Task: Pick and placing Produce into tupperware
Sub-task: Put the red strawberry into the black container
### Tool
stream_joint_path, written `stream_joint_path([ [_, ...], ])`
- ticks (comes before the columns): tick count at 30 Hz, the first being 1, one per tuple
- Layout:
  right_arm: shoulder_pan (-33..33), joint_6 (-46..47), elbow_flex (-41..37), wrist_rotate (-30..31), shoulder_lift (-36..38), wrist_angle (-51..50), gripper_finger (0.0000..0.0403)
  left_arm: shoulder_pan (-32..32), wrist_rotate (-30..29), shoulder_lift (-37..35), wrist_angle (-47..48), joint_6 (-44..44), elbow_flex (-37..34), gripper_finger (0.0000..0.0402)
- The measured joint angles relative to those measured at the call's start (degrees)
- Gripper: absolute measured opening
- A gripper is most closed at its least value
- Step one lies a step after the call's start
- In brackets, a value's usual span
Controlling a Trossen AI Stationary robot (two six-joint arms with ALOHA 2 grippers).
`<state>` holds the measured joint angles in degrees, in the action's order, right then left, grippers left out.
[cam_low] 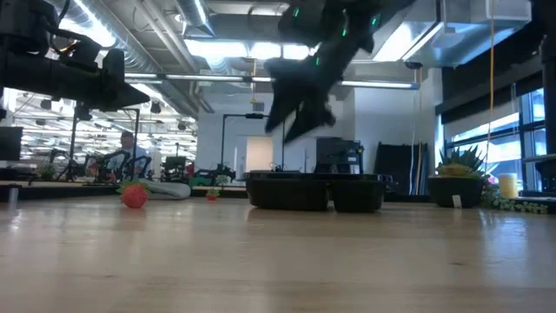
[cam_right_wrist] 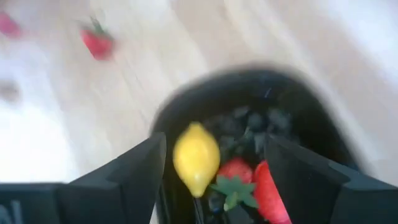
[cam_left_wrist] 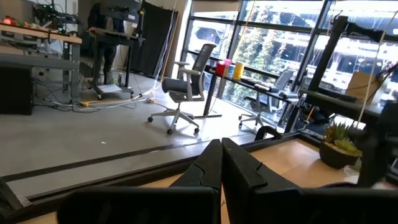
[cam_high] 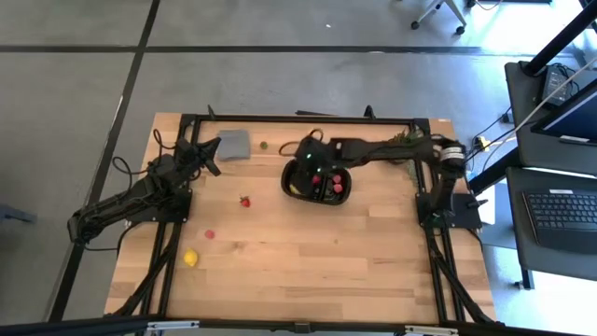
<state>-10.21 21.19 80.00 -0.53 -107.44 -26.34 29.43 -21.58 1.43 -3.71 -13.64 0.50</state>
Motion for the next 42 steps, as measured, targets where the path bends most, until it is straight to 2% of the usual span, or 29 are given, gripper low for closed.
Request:
stream_joint_path([
  [6, -0.09, -5.55, -2.59, 5.77, 12.80, -1.28, 0.0275, 0.04, 0.01, 0.00, -1.13, -5.30, 0.00, 0.0000],
  [11, -1.07, -7.04, -9.91, 10.26, 25.65, -0.80, 0.0275, 0.04, 0.02, 0.00, -1.31, -5.28, 0.00, 0.0000],
  [17, -2.06, -2.49, -22.67, 12.09, 40.32, 2.76, 0.0275, 0.07, -1.44, 0.00, -2.80, -4.60, 0.00, 0.0000],
  [20, -2.06, -0.67, -28.10, 14.19, 46.91, 2.91, 0.0275, 0.07, -1.85, 0.00, -3.20, -0.55, 0.00, 0.0000],
  [25, -2.06, 1.81, -34.51, 16.61, 54.72, 4.41, 0.0275, 0.07, -1.62, 0.00, -3.49, -1.19, 0.00, 0.0005],
  [29, -2.06, 2.31, -36.90, 18.41, 57.54, 6.30, 0.0275, 0.07, 1.13, 0.00, -3.91, -1.21, 0.00, 0.0044],
  [34, -2.06, -0.88, -37.11, 18.99, 58.19, 6.61, 0.0275, 0.06, 5.66, 0.00, -4.48, -1.75, 0.00, 0.0122],
  [38, -2.06, -3.34, -37.11, 18.97, 58.17, 7.02, 0.0275, 0.04, 7.77, 0.00, -4.52, -7.93, 0.00, 0.0173],
  [42, -2.06, -3.62, -37.11, 18.97, 58.17, 7.00, 0.0275, 0.06, 7.50, 0.04, -4.60, -16.01, 0.00, 0.0197],
])
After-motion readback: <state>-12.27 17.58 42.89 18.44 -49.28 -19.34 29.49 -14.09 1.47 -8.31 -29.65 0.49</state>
